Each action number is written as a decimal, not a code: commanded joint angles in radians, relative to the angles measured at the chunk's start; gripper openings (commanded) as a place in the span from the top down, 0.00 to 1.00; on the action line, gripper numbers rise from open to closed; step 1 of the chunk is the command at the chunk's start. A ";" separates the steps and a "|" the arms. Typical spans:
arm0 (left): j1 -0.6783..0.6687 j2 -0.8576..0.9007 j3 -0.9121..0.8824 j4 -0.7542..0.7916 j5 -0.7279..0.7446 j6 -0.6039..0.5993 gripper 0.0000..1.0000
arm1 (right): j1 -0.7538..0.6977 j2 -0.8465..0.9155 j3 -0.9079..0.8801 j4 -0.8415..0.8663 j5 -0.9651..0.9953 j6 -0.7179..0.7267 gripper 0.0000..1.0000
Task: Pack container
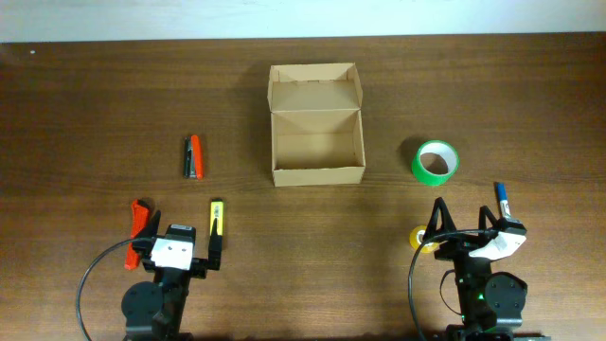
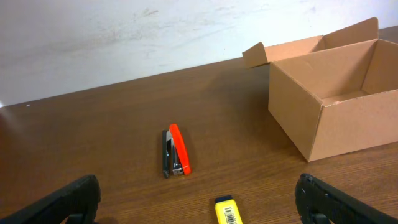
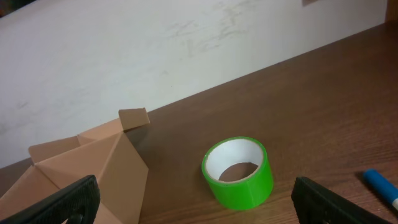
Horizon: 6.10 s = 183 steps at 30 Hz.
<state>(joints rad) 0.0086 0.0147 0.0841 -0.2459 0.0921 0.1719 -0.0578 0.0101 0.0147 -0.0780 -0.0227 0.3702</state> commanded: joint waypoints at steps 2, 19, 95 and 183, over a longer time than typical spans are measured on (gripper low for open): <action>-0.001 -0.010 -0.005 -0.001 -0.011 0.002 0.01 | 0.006 -0.008 -0.010 0.000 0.009 0.005 0.01; -0.001 -0.010 -0.005 -0.001 -0.011 0.002 0.00 | 0.006 -0.008 -0.010 0.000 0.009 0.005 0.01; 0.040 1.364 1.074 -0.356 -0.011 0.185 0.01 | 0.097 1.966 1.615 -0.999 0.027 -0.295 0.20; 0.040 1.366 1.074 -0.391 -0.015 0.186 0.01 | 0.530 2.354 2.208 -1.272 -0.101 -0.565 0.96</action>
<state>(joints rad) 0.0444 1.3739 1.1412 -0.6395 0.0772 0.3454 0.4599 2.3581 2.2250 -1.3499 -0.1066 -0.1913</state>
